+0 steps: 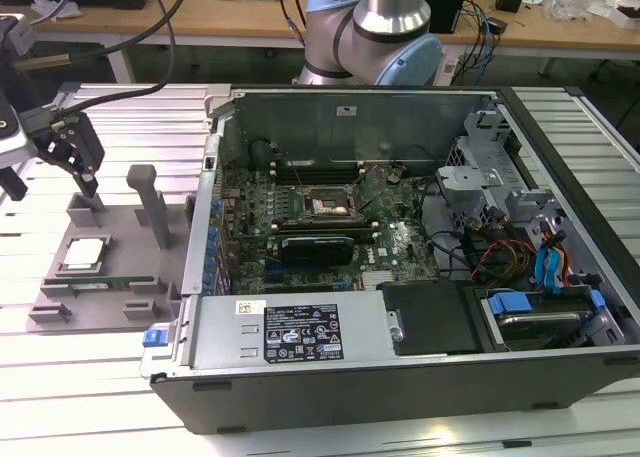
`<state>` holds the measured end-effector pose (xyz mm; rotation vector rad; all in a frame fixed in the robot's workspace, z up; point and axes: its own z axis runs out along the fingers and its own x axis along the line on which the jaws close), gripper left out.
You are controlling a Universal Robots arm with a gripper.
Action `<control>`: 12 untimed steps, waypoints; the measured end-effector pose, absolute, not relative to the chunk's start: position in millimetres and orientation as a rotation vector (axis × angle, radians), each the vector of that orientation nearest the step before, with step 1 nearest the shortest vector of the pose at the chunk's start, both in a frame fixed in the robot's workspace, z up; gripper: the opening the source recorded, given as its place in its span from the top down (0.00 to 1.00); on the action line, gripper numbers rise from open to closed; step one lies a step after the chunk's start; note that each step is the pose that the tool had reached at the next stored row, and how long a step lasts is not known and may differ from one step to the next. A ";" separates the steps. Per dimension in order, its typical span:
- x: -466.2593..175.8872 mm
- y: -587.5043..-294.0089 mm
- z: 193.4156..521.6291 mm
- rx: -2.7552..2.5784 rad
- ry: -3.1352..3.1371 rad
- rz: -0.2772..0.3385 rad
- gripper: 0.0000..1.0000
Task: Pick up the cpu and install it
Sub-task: 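Pick up the cpu and move it towards the insertion slot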
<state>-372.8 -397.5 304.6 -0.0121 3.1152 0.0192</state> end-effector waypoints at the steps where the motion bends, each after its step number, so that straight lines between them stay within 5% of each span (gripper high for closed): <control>1: -372.8 -397.5 304.2 -0.012 3.115 0.019 0.16; 12: -372.8 -397.5 298.0 -0.012 3.115 0.019 0.16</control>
